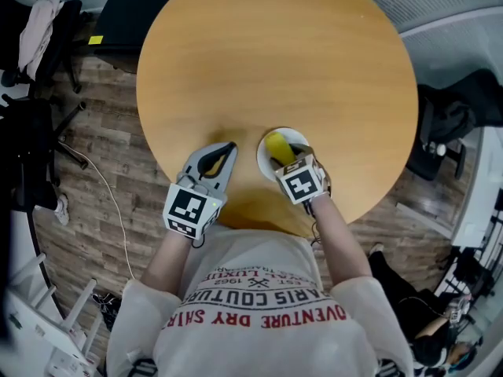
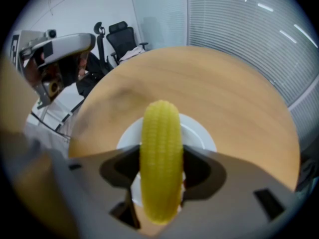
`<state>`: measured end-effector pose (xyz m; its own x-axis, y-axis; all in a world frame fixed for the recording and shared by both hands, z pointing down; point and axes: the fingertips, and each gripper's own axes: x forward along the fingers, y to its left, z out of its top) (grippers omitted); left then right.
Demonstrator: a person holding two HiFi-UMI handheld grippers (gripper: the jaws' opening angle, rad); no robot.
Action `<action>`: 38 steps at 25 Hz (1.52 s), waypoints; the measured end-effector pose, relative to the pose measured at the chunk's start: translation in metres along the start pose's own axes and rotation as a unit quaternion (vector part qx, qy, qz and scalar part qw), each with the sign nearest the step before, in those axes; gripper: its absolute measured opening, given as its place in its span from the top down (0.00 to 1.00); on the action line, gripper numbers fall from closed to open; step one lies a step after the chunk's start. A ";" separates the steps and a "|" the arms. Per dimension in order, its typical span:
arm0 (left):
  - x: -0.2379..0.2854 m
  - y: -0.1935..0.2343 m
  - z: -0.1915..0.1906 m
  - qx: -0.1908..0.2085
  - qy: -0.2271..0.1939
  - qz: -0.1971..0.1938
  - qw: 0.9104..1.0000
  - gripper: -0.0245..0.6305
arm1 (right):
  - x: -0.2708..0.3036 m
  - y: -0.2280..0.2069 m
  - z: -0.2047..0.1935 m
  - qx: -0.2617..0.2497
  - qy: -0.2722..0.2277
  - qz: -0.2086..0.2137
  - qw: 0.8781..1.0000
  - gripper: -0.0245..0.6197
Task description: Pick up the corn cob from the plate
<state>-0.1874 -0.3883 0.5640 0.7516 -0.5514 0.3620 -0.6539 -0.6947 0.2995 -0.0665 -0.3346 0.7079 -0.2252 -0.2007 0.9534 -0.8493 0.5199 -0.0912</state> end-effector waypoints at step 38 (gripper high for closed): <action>-0.020 -0.148 0.124 0.123 -0.126 0.029 0.984 0.91 | -0.295 -0.029 0.041 0.043 -0.496 -0.022 0.867 0.55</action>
<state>-0.0947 -0.3315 0.4027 0.7309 -0.6696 0.1321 -0.6796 -0.7319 0.0497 0.0051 -0.3242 0.4174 -0.4561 -0.8556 0.2448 -0.8899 0.4393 -0.1228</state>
